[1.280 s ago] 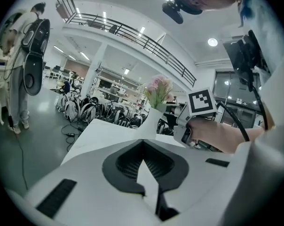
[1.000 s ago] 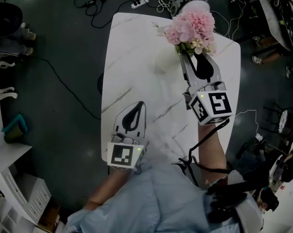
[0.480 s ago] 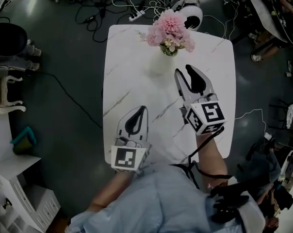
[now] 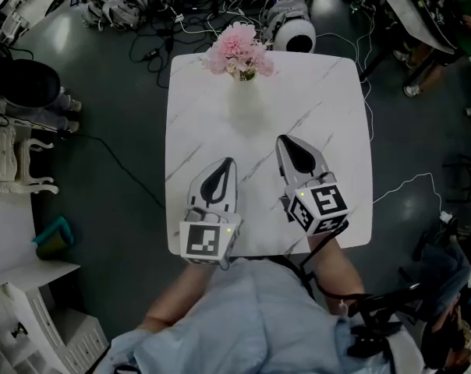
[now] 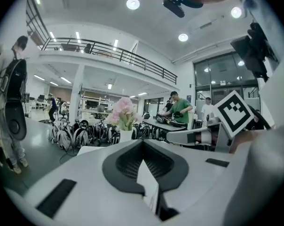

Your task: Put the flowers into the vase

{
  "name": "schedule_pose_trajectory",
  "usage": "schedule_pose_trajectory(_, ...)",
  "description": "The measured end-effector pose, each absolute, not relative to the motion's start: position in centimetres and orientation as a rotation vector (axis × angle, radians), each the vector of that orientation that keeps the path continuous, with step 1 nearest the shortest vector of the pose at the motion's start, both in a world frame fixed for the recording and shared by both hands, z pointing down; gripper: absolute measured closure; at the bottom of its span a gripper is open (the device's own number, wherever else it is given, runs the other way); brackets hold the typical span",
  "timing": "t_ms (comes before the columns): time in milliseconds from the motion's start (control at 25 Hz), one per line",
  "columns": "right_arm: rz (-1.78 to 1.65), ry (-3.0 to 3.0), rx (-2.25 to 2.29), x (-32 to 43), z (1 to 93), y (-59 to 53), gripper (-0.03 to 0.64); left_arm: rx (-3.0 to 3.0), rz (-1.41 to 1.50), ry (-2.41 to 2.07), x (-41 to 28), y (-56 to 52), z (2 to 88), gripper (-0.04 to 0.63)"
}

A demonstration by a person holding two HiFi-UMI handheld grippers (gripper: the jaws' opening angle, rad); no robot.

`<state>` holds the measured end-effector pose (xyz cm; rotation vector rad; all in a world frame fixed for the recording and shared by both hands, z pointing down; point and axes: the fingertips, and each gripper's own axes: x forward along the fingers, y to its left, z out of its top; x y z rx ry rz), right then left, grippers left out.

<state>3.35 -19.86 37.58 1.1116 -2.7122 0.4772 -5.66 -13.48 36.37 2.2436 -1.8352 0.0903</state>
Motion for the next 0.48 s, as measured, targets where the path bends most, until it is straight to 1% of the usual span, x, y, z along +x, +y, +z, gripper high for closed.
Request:
schedule_pose_trajectory(40,0.477,-2.720,1.108,3.7,37.4,-19.2,0.614,2.251,0.096,-1.849,-5.4,-13.2,36.1,0.591)
schedule_pose_trajectory(480,0.415,-2.766,1.091,5.1,35.6,-15.0,0.616,2.280,0.111,-1.947,-4.4,-10.7,33.8,0.591)
